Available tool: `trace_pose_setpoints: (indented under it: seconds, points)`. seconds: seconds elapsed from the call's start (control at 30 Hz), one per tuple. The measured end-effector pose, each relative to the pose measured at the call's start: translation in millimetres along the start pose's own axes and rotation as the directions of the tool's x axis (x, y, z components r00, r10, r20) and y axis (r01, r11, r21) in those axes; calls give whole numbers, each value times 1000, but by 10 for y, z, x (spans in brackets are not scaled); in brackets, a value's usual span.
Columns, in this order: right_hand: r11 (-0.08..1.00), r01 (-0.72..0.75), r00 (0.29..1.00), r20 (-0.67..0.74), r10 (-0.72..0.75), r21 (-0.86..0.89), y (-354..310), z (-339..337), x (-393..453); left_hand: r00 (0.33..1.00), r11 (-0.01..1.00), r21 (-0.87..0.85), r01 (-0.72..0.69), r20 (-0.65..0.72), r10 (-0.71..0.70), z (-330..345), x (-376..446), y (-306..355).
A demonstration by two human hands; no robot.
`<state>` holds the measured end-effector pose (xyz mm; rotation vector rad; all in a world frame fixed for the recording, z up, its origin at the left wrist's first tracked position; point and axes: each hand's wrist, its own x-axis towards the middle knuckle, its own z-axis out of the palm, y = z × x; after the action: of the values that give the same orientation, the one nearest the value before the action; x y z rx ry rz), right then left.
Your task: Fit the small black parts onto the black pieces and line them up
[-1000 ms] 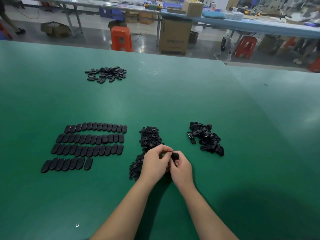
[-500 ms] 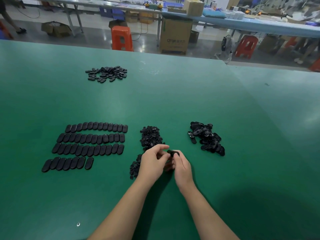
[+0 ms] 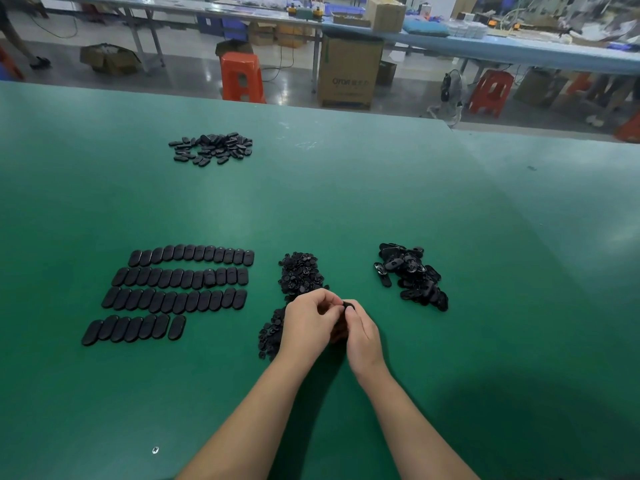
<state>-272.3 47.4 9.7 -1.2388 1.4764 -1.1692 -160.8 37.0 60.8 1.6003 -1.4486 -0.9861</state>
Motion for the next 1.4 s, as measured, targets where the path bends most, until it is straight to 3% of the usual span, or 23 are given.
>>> trace_pose_setpoints:
  seconds: [0.23, 0.4, 0.57, 0.73, 1.4]
  points:
    - [991, -38, 999, 10, 37, 126, -61, -2, -29, 998, 997, 49, 63, -13, -63, -49, 82, -7]
    - [986, -56, 998, 35, 51, 157, -54, -2, -23, 999, 993, 119, -4, 47, -2, -61, 126, -37]
    - [987, -87, 996, 21, 85, 135, -33, 1, -12, 1000, 998, 66, -24, 21, 22, -52, 100, -29]
    - [997, -24, 1000, 22, 22, 67, -31, -23, -6, 999, 1000, 16, 24, 43, -25, -97, 122, -81]
    - [1000, 4, 1000, 15, -4, 17, -5, -35, 0, 995, 994, 34, 101, 11, -101, -65, 56, -191]
